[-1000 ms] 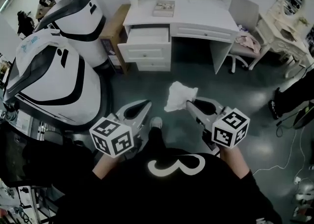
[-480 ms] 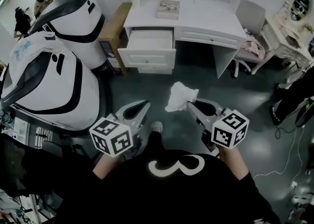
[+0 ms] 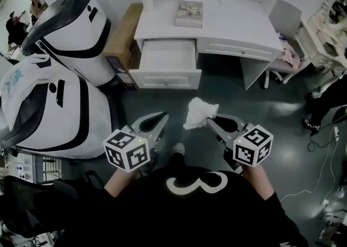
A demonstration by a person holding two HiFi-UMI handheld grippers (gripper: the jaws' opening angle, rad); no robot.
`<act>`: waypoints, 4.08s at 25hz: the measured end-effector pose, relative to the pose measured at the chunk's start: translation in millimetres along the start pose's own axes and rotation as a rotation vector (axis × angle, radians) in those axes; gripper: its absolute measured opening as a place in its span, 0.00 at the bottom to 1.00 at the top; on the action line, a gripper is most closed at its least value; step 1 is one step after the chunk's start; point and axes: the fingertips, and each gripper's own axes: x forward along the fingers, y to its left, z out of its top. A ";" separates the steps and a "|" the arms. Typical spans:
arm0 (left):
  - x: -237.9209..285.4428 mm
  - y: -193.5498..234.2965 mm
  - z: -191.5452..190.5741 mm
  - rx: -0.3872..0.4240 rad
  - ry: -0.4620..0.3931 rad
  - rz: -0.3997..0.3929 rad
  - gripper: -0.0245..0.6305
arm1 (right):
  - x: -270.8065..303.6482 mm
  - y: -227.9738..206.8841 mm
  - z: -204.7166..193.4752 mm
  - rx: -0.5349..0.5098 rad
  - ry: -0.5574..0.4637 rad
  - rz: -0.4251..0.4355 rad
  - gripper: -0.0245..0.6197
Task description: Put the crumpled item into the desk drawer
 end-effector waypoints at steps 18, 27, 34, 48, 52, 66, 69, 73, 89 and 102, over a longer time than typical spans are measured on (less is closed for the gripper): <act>83.8 144.0 89.1 0.004 0.020 -0.028 0.05 | 134.1 -91.0 83.0 0.031 -0.001 -0.039 0.10; 100.1 173.7 83.6 -0.022 0.044 -0.007 0.05 | 159.6 -118.6 83.5 0.063 0.010 -0.050 0.10; 112.8 203.2 94.0 -0.047 0.037 0.035 0.05 | 191.1 -137.8 98.6 0.056 0.033 -0.018 0.10; 159.9 282.1 123.9 -0.137 0.046 0.123 0.05 | 286.9 -201.8 147.0 0.061 0.126 0.066 0.10; 168.4 307.1 128.5 -0.162 0.046 0.150 0.05 | 315.3 -218.7 152.2 0.074 0.151 0.078 0.10; 196.5 364.4 121.3 -0.244 0.077 0.182 0.05 | 401.0 -264.0 124.3 0.086 0.299 0.075 0.10; 200.3 378.1 114.9 -0.266 0.091 0.192 0.05 | 418.0 -274.0 113.9 0.098 0.328 0.064 0.10; 202.6 394.4 105.8 -0.291 0.099 0.212 0.05 | 440.7 -282.9 97.6 0.104 0.377 0.069 0.10; 214.8 449.7 75.8 -0.393 0.136 0.242 0.05 | 505.2 -335.3 8.8 0.070 0.610 -0.003 0.10; 233.1 458.7 72.4 -0.419 0.149 0.216 0.05 | 517.7 -374.2 -58.6 0.131 0.777 -0.077 0.10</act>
